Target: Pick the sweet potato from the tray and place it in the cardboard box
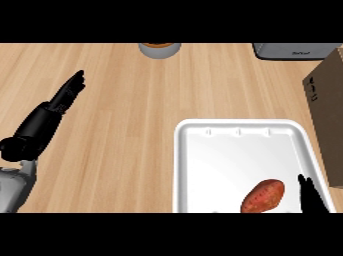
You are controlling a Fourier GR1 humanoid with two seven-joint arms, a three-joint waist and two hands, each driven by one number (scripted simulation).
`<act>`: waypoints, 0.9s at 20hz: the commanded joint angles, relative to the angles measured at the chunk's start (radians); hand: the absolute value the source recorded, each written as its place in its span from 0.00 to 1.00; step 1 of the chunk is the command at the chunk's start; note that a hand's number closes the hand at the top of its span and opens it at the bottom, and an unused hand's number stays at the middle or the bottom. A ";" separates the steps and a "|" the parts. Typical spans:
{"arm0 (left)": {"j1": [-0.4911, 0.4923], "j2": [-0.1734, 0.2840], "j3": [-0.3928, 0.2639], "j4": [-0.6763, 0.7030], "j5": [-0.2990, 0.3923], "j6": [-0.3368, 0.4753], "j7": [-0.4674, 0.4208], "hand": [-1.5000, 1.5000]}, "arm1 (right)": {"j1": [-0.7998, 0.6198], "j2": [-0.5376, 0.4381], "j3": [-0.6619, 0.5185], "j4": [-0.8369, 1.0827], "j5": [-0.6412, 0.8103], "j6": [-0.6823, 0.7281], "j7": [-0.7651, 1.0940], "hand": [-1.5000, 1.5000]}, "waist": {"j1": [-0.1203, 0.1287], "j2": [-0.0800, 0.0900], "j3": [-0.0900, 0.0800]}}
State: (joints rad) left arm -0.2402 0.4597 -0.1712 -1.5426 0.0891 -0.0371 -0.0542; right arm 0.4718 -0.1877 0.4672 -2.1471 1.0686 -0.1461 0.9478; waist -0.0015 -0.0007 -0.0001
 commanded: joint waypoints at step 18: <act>0.031 -0.127 0.091 0.065 -0.155 -0.082 -0.096 0.50 | -0.056 -0.014 -0.117 0.172 -0.124 -0.033 -0.101 0.00 | -0.004 0.000 0.000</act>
State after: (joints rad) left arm -0.2160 0.3479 -0.0962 -1.5254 -0.0357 -0.1061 -0.0848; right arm 0.3869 -0.1518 0.3874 -1.9026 0.9955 -0.2235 0.8602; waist -0.0034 -0.0002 0.0003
